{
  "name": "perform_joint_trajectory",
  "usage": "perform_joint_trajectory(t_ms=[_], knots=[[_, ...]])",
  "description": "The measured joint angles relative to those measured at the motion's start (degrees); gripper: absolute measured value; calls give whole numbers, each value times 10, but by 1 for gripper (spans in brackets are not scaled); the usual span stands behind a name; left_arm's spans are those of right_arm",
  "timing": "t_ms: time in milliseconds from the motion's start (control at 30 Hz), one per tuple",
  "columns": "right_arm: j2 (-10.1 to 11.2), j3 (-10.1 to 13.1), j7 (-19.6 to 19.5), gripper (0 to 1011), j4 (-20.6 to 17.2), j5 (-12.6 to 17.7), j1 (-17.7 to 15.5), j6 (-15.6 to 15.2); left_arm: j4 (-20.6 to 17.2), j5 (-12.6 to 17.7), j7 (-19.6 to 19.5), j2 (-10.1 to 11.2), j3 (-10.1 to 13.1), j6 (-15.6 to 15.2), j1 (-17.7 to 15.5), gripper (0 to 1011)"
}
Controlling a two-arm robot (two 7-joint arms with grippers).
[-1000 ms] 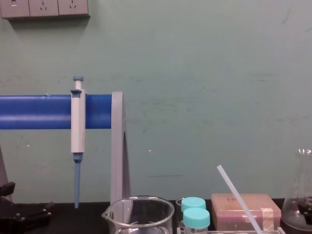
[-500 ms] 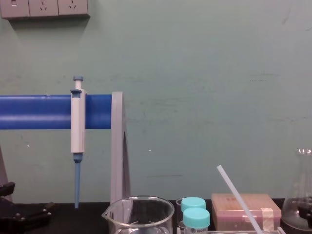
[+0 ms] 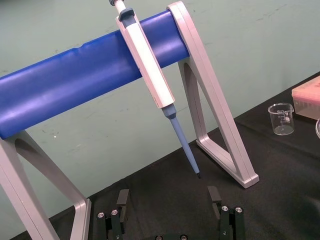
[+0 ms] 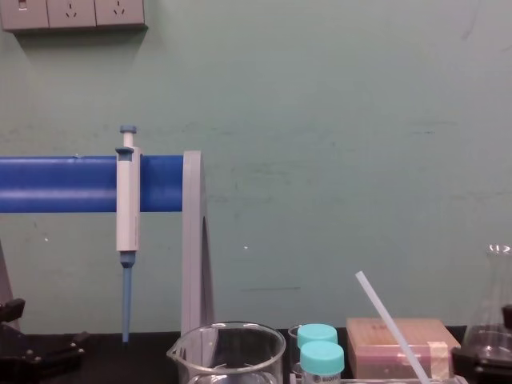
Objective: Pick up the stirring rod with one hand, then place it down.
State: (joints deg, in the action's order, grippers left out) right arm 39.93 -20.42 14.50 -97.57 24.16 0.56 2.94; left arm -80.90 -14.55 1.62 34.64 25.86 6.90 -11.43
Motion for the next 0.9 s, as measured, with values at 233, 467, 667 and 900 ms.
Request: perform_joint_trajectory(t_ms=[233, 467, 667, 900], knots=[[-21, -17, 50, 1002, 22, 0, 42, -16, 0, 0, 0, 0, 0, 0, 0, 1000], [-47, -29, 73, 1002, 55, -14, 81, -22, 0, 0, 0, 0, 0, 0, 0, 1000], [-73, -41, 88, 1002, 87, -30, 111, -27, 0, 0, 0, 0, 0, 0, 0, 1000], [-94, -45, 100, 1002, 112, -40, 128, -37, 0, 0, 0, 0, 0, 0, 0, 1000]])
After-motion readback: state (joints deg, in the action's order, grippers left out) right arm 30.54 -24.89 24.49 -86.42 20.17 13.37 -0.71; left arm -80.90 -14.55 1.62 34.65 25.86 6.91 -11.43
